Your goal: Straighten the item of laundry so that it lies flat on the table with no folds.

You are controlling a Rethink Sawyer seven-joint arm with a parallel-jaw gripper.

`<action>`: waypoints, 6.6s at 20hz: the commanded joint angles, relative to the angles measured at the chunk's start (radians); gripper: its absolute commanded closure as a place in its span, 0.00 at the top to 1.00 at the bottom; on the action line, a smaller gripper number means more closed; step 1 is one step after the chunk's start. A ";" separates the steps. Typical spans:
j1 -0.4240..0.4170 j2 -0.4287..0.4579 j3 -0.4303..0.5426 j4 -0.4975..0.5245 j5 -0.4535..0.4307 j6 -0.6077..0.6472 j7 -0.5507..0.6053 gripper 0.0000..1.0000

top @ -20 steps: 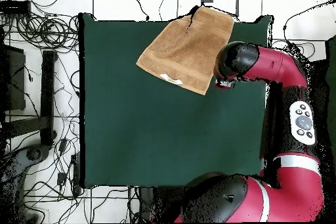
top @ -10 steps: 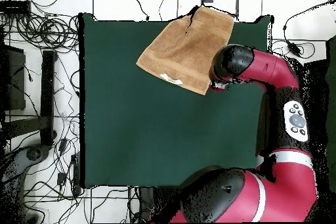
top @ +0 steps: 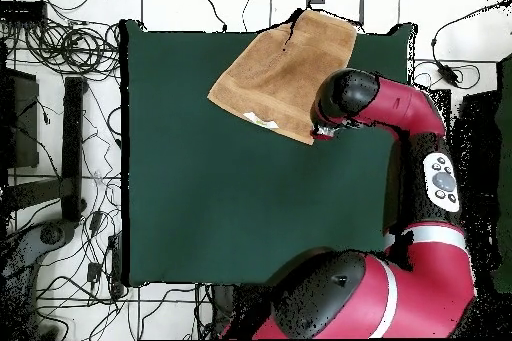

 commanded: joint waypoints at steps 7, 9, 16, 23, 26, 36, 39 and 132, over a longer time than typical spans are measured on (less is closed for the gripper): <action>0.057 0.050 0.052 0.148 0.058 -0.059 0.291 1.00; 0.059 0.051 0.050 0.149 0.062 -0.065 0.290 1.00; 0.071 0.081 0.047 0.127 0.075 -0.064 0.299 1.00; 0.083 0.146 0.037 0.051 0.074 -0.032 0.308 1.00; 0.093 0.177 0.029 0.001 0.073 0.000 0.317 1.00; 0.132 0.279 -0.003 -0.179 0.096 0.179 0.354 1.00; 0.135 0.287 -0.010 -0.197 0.098 0.194 0.361 1.00; 0.100 0.250 -0.043 -0.223 0.095 0.241 0.223 1.00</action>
